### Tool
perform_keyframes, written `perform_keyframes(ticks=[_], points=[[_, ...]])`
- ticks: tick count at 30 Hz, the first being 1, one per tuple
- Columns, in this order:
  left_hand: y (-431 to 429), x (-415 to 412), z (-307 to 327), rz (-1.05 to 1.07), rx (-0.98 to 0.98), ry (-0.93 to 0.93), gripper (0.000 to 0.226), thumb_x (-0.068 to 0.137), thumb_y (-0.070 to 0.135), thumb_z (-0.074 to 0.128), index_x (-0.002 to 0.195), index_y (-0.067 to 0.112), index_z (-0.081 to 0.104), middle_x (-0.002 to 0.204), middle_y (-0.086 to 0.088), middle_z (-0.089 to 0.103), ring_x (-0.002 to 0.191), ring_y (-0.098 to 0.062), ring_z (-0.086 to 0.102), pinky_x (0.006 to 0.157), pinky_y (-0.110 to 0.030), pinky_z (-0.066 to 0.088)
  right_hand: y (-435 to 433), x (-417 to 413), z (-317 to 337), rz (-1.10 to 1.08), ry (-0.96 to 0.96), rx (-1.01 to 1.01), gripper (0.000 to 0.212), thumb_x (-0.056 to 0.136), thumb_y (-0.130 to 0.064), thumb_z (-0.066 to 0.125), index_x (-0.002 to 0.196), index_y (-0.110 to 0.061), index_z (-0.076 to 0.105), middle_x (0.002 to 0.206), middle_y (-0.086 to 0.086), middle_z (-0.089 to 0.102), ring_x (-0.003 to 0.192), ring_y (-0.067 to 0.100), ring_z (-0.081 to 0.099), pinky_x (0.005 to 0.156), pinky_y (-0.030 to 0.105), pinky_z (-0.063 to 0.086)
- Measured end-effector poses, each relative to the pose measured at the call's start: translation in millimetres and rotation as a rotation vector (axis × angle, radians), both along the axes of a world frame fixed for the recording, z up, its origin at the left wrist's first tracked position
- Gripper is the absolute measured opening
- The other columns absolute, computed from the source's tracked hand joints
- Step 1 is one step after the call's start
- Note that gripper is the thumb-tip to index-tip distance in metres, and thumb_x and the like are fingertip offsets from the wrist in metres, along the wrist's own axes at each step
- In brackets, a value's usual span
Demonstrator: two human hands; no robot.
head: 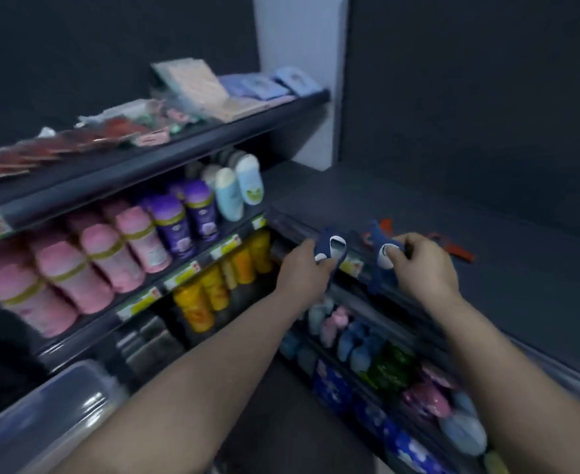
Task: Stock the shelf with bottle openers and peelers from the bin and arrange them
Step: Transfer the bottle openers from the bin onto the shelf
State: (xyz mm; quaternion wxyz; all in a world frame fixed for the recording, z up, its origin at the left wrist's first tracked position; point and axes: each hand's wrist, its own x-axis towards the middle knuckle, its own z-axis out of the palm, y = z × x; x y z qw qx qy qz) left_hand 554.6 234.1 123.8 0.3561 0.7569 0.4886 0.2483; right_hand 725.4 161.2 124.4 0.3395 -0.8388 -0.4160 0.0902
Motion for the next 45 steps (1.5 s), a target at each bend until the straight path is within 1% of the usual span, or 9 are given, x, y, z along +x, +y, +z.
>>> perform_keyframes(ticks=[2, 6, 10, 15, 18, 21, 30, 42, 45], points=[[5.2, 47.2, 4.5, -0.026, 0.023, 0.013, 0.023, 0.090, 0.026, 0.061, 0.095, 0.004, 0.053, 0.090, -0.009, 0.060, 0.084, -0.027, 0.054, 0.068, -0.034, 0.039, -2.2, 43.2, 2.8, -0.054, 0.020, -0.016, 0.011, 0.091, -0.035, 0.055, 0.097, -0.029, 0.062, 0.103, 0.004, 0.068, 0.098, 0.030, 0.060, 0.074, 0.035, 0.046], [13.2, 122.0, 3.7, -0.047, 0.008, 0.096, 0.024, 0.090, 0.029, 0.061, 0.092, 0.010, 0.047, 0.090, -0.004, 0.055, 0.089, -0.028, 0.056, 0.067, -0.031, 0.037, -4.5, 106.5, 0.0, -0.113, 0.057, -0.083, 0.007, 0.090, -0.032, 0.054, 0.093, -0.033, 0.059, 0.104, -0.001, 0.067, 0.096, 0.026, 0.059, 0.074, 0.032, 0.044], [22.0, 171.8, -6.5, -0.075, 0.005, 0.234, 0.033, 0.089, 0.034, 0.063, 0.109, 0.010, 0.052, 0.108, -0.010, 0.063, 0.099, -0.030, 0.059, 0.071, -0.032, 0.042, -4.7, 145.0, -8.1, -0.113, 0.016, -0.178, 0.013, 0.094, -0.031, 0.050, 0.103, -0.030, 0.059, 0.100, 0.000, 0.065, 0.081, 0.020, 0.050, 0.066, 0.029, 0.037], [32.3, 193.7, -21.0, -0.070, 0.132, 0.393, 0.044, 0.090, 0.037, 0.063, 0.126, 0.014, 0.050, 0.119, -0.009, 0.058, 0.114, -0.029, 0.049, 0.083, -0.038, 0.045, -0.5, 162.7, -22.8, 0.001, -0.173, -0.251, 0.031, 0.094, -0.030, 0.054, 0.124, -0.027, 0.059, 0.118, 0.001, 0.061, 0.110, 0.023, 0.050, 0.078, 0.032, 0.041], [39.1, 191.2, -25.3, -0.032, 0.251, 0.409, 0.046, 0.092, 0.037, 0.060, 0.131, 0.017, 0.048, 0.128, -0.008, 0.050, 0.118, -0.028, 0.041, 0.089, -0.039, 0.042, 4.1, 162.5, -22.9, 0.028, -0.320, -0.270, 0.031, 0.095, -0.029, 0.050, 0.125, -0.028, 0.058, 0.121, 0.000, 0.057, 0.113, 0.021, 0.045, 0.087, 0.034, 0.037], [44.9, 177.4, -24.7, 0.023, 0.304, 0.364, 0.032, 0.096, 0.029, 0.052, 0.125, 0.016, 0.053, 0.125, -0.009, 0.051, 0.115, -0.028, 0.041, 0.086, -0.040, 0.041, 11.8, 150.9, -18.9, 0.087, -0.466, -0.206, 0.028, 0.098, -0.027, 0.046, 0.123, -0.028, 0.058, 0.120, -0.002, 0.058, 0.111, 0.021, 0.047, 0.084, 0.035, 0.036], [27.0, 29.4, -26.1, 0.270, 0.402, 0.369, 0.022, 0.089, 0.021, 0.056, 0.109, 0.015, 0.061, 0.109, -0.010, 0.058, 0.107, -0.032, 0.049, 0.086, -0.043, 0.045, 51.1, 25.4, -17.3, 0.449, -0.564, -0.037, 0.019, 0.094, -0.027, 0.051, 0.107, -0.023, 0.066, 0.107, 0.002, 0.063, 0.101, 0.026, 0.052, 0.078, 0.037, 0.037], [-80.8, -308.5, -79.4, 0.704, -0.014, 0.466, 0.023, 0.088, 0.015, 0.051, 0.106, 0.018, 0.065, 0.109, -0.010, 0.068, 0.107, -0.031, 0.060, 0.089, -0.038, 0.049, 27.9, -271.8, -53.0, 1.045, -0.462, -0.070, 0.026, 0.099, -0.025, 0.040, 0.119, -0.028, 0.056, 0.113, -0.005, 0.060, 0.105, 0.019, 0.055, 0.073, 0.032, 0.039], [-110.3, -382.0, -89.4, 0.798, -0.106, 0.495, 0.027, 0.087, 0.015, 0.054, 0.112, 0.017, 0.065, 0.112, -0.010, 0.069, 0.109, -0.030, 0.061, 0.091, -0.036, 0.049, 17.4, -336.8, -64.0, 1.129, -0.445, -0.093, 0.026, 0.097, -0.021, 0.043, 0.118, -0.027, 0.056, 0.111, -0.004, 0.061, 0.101, 0.020, 0.057, 0.075, 0.035, 0.050]])
